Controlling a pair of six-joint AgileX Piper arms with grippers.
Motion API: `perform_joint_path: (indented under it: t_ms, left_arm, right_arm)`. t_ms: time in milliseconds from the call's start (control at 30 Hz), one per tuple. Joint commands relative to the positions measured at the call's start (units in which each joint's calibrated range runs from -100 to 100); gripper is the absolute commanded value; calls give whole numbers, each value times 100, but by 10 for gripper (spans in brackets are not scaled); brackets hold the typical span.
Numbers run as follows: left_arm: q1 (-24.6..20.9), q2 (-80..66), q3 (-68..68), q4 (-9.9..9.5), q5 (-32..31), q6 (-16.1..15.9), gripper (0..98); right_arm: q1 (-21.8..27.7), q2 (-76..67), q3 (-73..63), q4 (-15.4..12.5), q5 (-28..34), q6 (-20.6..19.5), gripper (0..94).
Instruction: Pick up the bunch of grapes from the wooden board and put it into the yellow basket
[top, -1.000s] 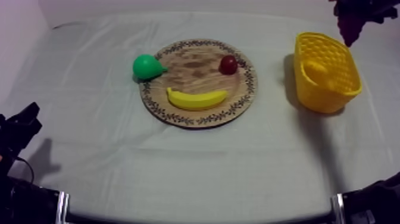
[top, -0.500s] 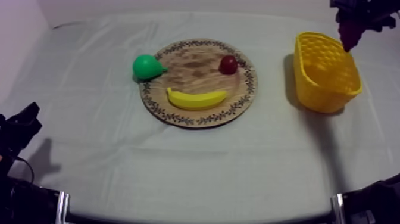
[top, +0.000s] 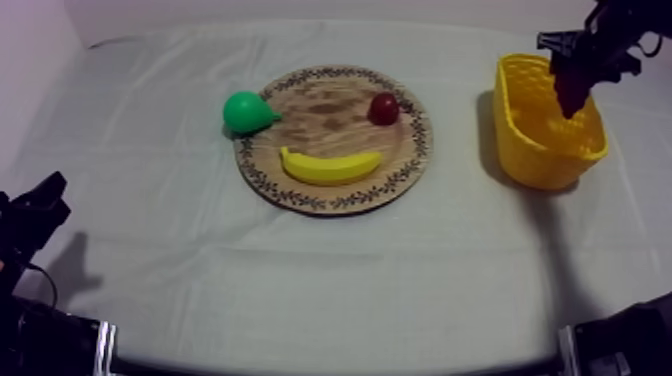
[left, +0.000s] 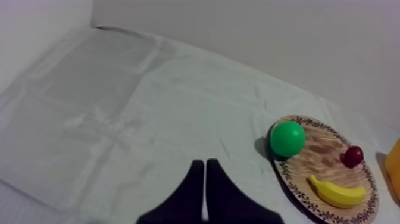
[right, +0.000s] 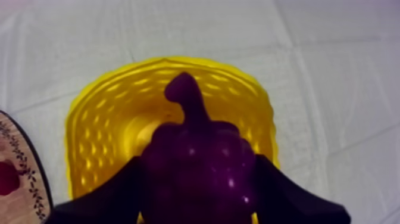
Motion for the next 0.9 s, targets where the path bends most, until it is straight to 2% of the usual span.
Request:
perform_joint_path:
  t_ms: [0,467,667,767,867]
  left_arm:
    - [1,0,-4,2,3,-1,1]
    - [1,0,-4,2,3,-1,1]
    - [1,0,-4,2,3,-1,1]
    - [1,0,-4,2,3,1,1]
    - [1,0,-4,2,3,0,1]
  right_arm:
    - [19,182,-30,-14,-37,-8,263]
    - [47,787,-65,46,-317,-79,261]
    - [63,832,-61,102,-416,-118,288]
    - [62,829,-44,136,-465,-134,334]
    - [56,804,27,226,-595,-187,486]
